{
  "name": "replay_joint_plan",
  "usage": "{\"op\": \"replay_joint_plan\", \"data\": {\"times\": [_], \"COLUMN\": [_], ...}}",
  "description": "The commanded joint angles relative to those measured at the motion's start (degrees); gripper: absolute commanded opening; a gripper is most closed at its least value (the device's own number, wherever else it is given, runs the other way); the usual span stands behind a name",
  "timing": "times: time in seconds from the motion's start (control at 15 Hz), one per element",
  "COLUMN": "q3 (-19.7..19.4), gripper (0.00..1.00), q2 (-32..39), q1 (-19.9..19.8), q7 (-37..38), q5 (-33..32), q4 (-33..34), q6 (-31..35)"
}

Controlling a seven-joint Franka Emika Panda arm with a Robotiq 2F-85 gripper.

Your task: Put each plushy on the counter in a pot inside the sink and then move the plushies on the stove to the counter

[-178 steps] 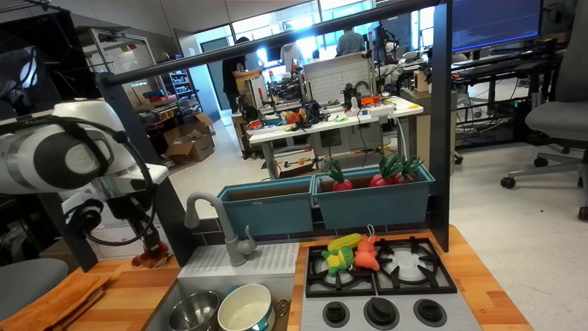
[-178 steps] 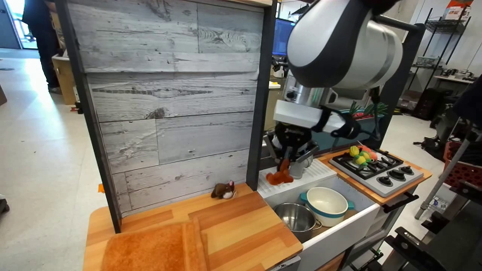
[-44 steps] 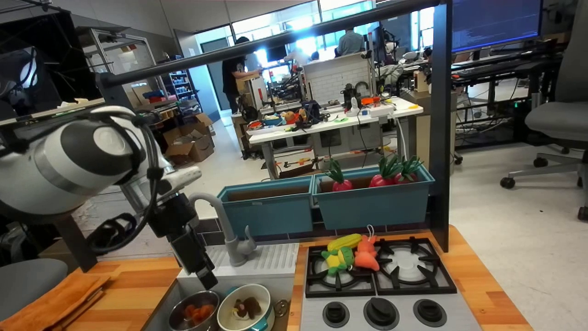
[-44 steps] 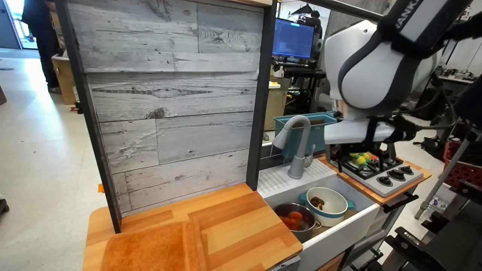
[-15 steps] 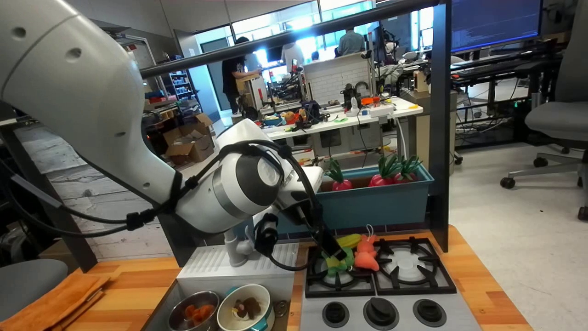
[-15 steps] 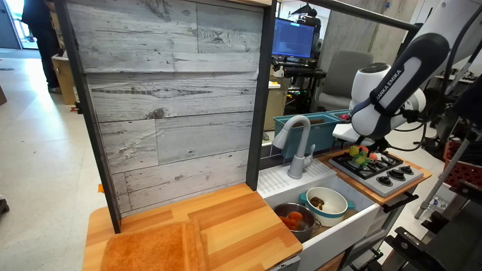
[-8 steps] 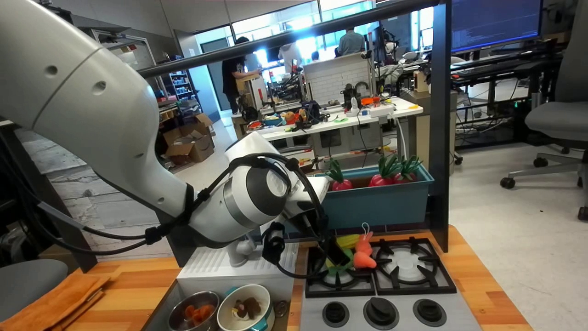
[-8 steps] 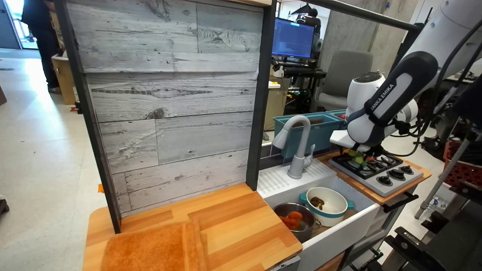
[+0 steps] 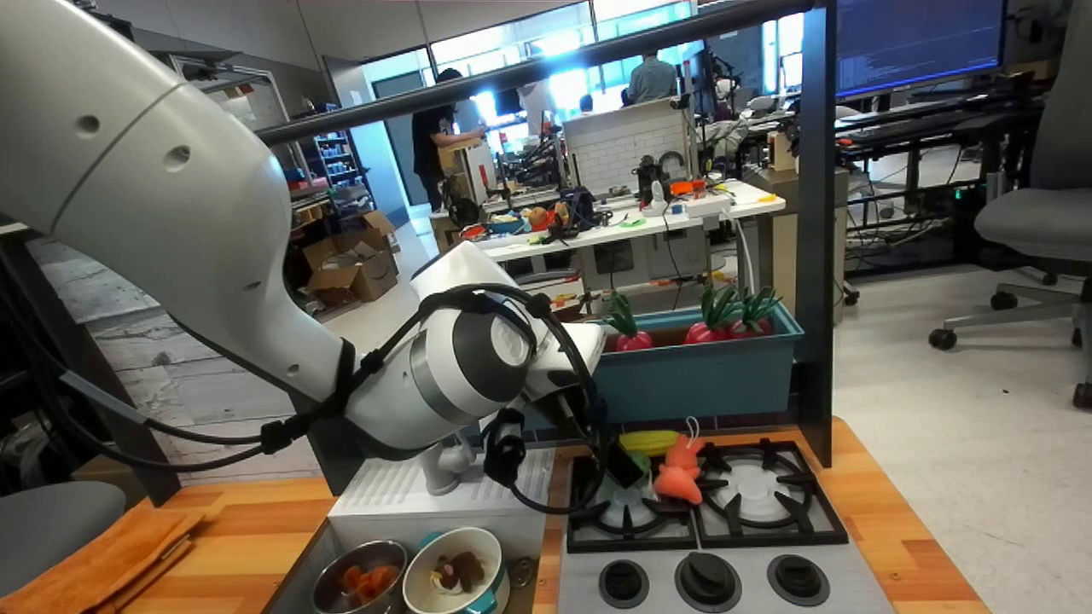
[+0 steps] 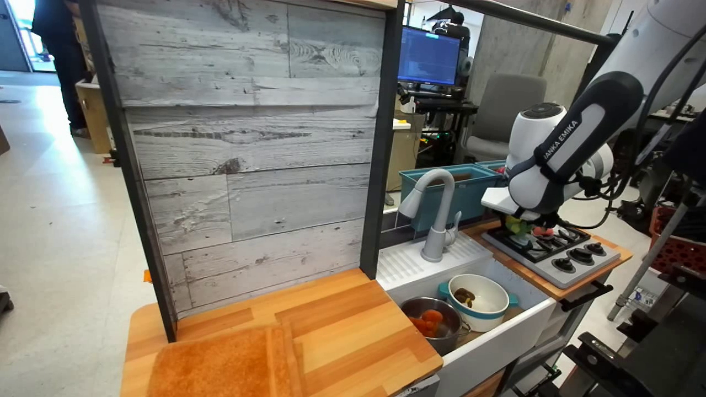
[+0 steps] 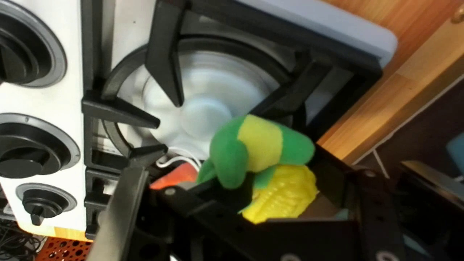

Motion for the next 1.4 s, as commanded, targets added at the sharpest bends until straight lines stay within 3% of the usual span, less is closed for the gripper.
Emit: {"op": "replay_joint_plan", "data": {"times": [0.0, 0.13, 0.2, 0.27, 0.47, 0.93, 1.0, 1.13, 1.2, 1.27, 1.33], "q3": [0.22, -0.11, -0.25, -0.41, 0.58, 4.18, 3.7, 2.69, 4.09, 3.8, 2.68], "gripper": [0.19, 0.04, 0.01, 0.05, 0.0, 0.0, 0.26, 0.33, 0.15, 0.23, 0.55], "q2": [-4.56, -6.32, -7.31, -8.83, -12.29, -19.14, -19.39, -19.71, -17.5, -17.63, -16.9], "q1": [3.29, 4.9, 5.87, 7.24, 10.02, 12.47, 13.12, 13.91, 12.54, 12.7, 13.54], "q7": [-3.15, -4.98, -6.96, -8.78, -14.93, -28.03, -29.04, -30.89, -31.62, -32.05, -31.72], "q5": [0.75, 1.51, 2.0, 2.54, 5.79, 14.77, 16.53, 19.44, 19.81, 20.41, 21.08], "q4": [-7.26, -12.33, -14.84, -17.98, -23.02, -29.87, -29.95, -30.05, -27.8, -27.98, -27.88], "q6": [8.38, 15.27, 18.35, 21.03, 26.16, 26.98, 25.76, 22.09, 25.21, 24.17, 23.38]}}
